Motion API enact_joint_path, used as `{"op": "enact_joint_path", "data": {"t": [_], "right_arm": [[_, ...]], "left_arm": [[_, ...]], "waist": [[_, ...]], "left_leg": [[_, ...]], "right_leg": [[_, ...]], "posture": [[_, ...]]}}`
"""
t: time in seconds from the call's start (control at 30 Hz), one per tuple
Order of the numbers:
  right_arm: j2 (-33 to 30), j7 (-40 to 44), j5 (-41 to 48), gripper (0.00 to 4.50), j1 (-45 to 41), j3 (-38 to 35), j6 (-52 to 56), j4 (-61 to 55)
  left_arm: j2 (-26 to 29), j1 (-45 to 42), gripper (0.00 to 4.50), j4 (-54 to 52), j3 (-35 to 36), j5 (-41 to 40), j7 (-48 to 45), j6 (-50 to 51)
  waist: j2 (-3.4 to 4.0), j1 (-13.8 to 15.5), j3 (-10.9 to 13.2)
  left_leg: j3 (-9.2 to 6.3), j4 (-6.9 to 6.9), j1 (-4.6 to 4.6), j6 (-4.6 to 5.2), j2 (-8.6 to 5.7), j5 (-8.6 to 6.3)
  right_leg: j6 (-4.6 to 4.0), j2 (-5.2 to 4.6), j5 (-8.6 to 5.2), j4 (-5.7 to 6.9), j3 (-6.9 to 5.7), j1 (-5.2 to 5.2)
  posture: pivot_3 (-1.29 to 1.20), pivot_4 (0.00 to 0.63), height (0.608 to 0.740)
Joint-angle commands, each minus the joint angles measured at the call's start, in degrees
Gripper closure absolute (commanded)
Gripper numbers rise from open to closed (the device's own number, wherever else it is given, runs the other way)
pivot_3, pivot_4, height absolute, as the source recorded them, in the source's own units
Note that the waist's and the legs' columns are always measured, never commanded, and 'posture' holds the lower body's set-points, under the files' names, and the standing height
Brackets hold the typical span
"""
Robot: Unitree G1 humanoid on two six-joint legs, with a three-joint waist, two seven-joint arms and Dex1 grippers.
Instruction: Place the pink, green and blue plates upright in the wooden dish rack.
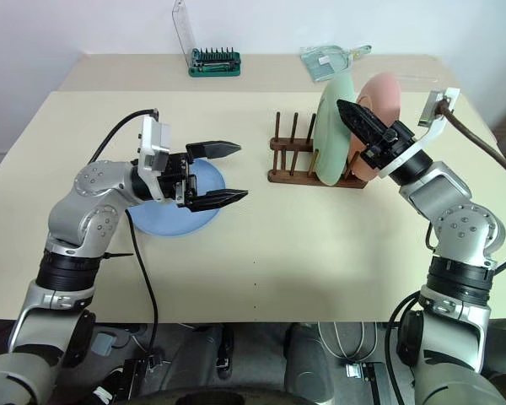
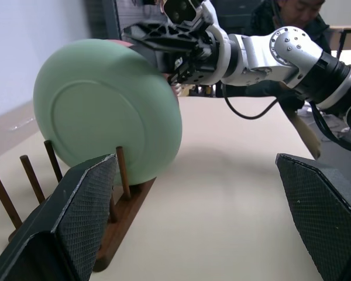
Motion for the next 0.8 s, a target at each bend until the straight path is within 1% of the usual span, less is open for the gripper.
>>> {"op": "enact_joint_path", "data": {"t": [0.03, 0.07, 0.2, 0.4, 0.47, 0.53, 0.63, 0.7, 0.73, 0.77, 0.8], "right_arm": [[-0.51, 1.02, -1.32, 0.11, -2.05, -0.28, -2.25, -1.23], [-0.63, 1.33, -1.81, 0.04, -2.19, -0.06, -2.63, -1.57], [-0.72, 1.49, -4.02, 0.04, -3.43, 0.3, -4.64, -1.52], [-1.58, 3.91, -2.99, 0.04, -4.76, -0.35, -5.2, -3.94], [-2.71, 6.22, -5.85, 0.04, -4.65, -0.09, -8.86, -5.69], [-3.63, 7.7, -6.57, 0.04, -4.96, -0.66, -10.61, -6.4], [-7.28, 12.61, -7.17, 0.04, -3.79, 0.02, -10.97, -8.06], [-13.57, 18.56, -4.94, 0.04, 0.94, 3.19, -3.3, -11.25], [-15.82, 22.39, -4.71, 0.04, 3.6, 4.08, -2.6, -13.6], [-17.44, 24.08, -2.06, 0.04, 5.23, 4.11, 0.54, -14.64], [-17.77, 25.06, -1.55, 0.04, 5.92, 4.18, 0.72, -15.06]], "left_arm": [[-0.13, -0.41, 0.0, -2.05, 0.9, -0.74, 0.44, -0.52], [-0.12, -0.39, 0.0, -2.04, 0.91, -0.74, 0.48, -0.51], [-0.09, -0.26, 0.0, -2.08, 0.93, -0.83, 0.62, -0.38], [0.02, -0.17, 0.0, -2.04, 0.98, -0.95, 0.7, -0.4], [0.27, -0.12, 0.0, -1.78, 1.13, -0.78, 0.77, -0.37], [0.99, -0.17, 0.0, -1.39, 1.25, -0.14, 1.06, -0.1], [4.69, -2.74, 0.0, 1.21, 2.04, -1.38, 0.85, 6.97], [5.63, -5.04, 0.0, 4.58, 4.6, -0.29, 3.25, 5.85], [6.08, -6.06, 0.0, 5.91, 5.55, 0.0, 4.2, 5.76], [6.99, -7.56, 0.0, 7.86, 6.26, 0.67, 5.78, 7.25], [8.29, -8.93, 0.0, 10.03, 6.46, 2.13, 7.75, 8.98]], "waist": [[0.0, 0.0, 0.0], [0.0, 0.01, 0.0], [0.0, 0.01, 0.0], [0.0, 0.06, 0.0], [0.0, 0.05, 0.0], [0.0, 0.06, 0.0], [0.0, -0.01, 0.0], [-0.03, 0.23, 0.01], [-0.09, 0.09, 0.0], [-0.09, 0.12, 0.0], [-0.12, 0.1, 0.02]], "left_leg": [[0.0, 0.0, 0.0, 0.0, 0.0, 0.0], [0.0, 0.0, 0.0, 0.0, 0.0, 0.0], [0.0, 0.0, 0.0, 0.0, 0.0, 0.0], [0.0, 0.0, -0.01, 0.0, 0.0, 0.0], [0.0, 0.0, -0.01, 0.0, 0.0, 0.0], [0.0, 0.0, -0.02, 0.0, 0.0, 0.0], [-0.01, 0.0, -0.02, 0.0, 0.0, 0.0], [-0.02, -0.01, -0.03, 0.0, 0.0, 0.0], [-0.06, -0.01, -0.05, 0.0, 0.0, 0.0], [-0.07, 0.0, -0.06, 0.01, 0.0, 0.0], [-0.07, 0.0, -0.08, 0.01, 0.0, 0.0]], "right_leg": [[0.0, 0.0, 0.0, 0.0, 0.0, 0.0], [0.0, 0.0, 0.0, 0.0, 0.0, 0.0], [0.0, 0.0, 0.0, 0.0, 0.0, 0.0], [0.0, 0.0, 0.0, 0.0, 0.0, 0.0], [0.0, 0.0, 0.0, 0.0, 0.0, 0.0], [0.0, 0.0, 0.0, -0.01, 0.0, -0.02], [0.0, 0.0, 0.0, 0.0, 0.0, -0.02], [0.01, 0.01, 0.0, 0.01, -0.02, -0.03], [0.01, 0.01, -0.01, -0.02, -0.06, -0.02], [0.0, 0.01, -0.01, -0.04, -0.06, -0.02], [0.01, 0.0, -0.01, -0.05, -0.06, -0.01]], "posture": [[0.0, 0.15, 0.724], [0.0, 0.15, 0.724], [0.0, 0.15, 0.724], [0.0, 0.15, 0.724], [0.0, 0.15, 0.724], [0.0, 0.15, 0.724], [0.0, 0.15, 0.724], [0.0, 0.15, 0.724], [0.0, 0.15, 0.724], [0.0, 0.15, 0.724], [0.0, 0.15, 0.724]]}}
